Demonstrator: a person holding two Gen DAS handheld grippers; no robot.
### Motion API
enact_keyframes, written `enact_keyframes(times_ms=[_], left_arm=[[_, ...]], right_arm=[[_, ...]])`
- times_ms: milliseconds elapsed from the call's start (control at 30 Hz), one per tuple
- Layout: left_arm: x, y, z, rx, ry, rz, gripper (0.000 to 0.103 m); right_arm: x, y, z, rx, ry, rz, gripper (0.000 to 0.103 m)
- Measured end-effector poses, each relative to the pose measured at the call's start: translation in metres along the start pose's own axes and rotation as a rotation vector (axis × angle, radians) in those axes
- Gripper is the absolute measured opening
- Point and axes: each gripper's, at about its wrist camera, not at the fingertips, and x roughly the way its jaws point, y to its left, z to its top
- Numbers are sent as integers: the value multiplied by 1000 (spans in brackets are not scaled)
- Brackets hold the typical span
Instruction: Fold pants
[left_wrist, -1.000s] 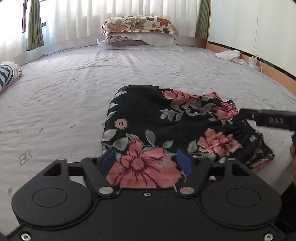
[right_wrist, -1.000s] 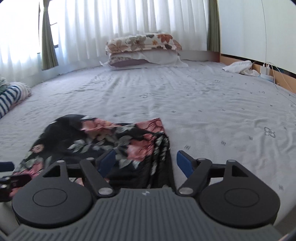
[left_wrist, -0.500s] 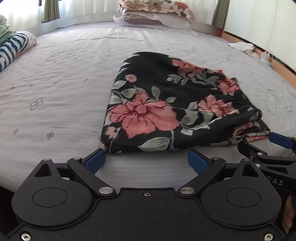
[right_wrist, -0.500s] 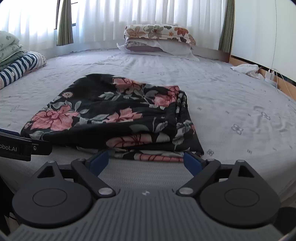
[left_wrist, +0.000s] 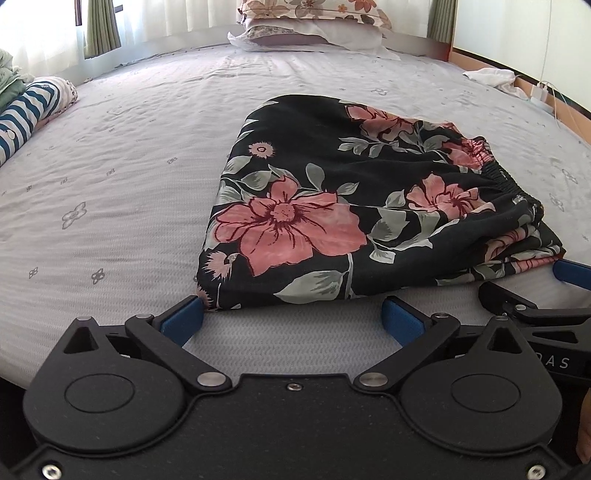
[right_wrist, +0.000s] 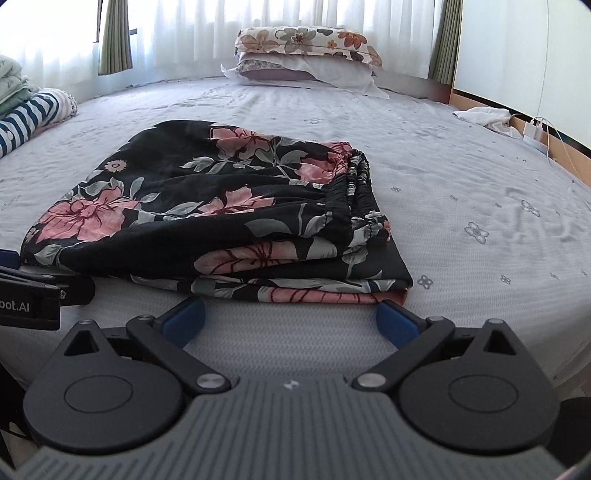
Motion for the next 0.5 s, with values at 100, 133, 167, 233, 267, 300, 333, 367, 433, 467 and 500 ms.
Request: enact_keyframes(times_ms=[100, 133, 167, 233, 267, 300, 333, 367, 433, 467, 500], left_arm=[[0, 1, 1, -9, 9, -6, 103], [1, 1, 1, -11, 12, -6, 103], [1, 1, 2, -13, 15, -5, 103], [1, 0, 2, -11, 20, -2, 103], [2, 0, 3, -11, 22, -2, 103], [2, 1, 3, -11, 25, -3, 103], [2, 1, 4, -12, 28, -5, 103], [2, 2, 4, -15, 29, -8, 103], [2, 2, 4, -20, 33, -10, 103], [3, 2, 4, -17, 34, -7, 103], [3, 1, 5, -15, 36, -3, 103]], right_arm=[[1, 0, 0, 3, 3, 1, 103], [1, 0, 1, 3, 4, 2, 103], [1, -1, 1, 4, 6, 2, 103], [1, 0, 1, 4, 8, 1, 103], [1, 0, 1, 3, 8, 0, 103], [1, 0, 1, 2, 9, -1, 103], [1, 0, 1, 2, 10, -2, 103], [2, 0, 1, 2, 11, -2, 103], [2, 0, 1, 1, 13, -2, 103], [2, 0, 1, 1, 12, -2, 103], [2, 0, 1, 1, 12, -2, 103]])
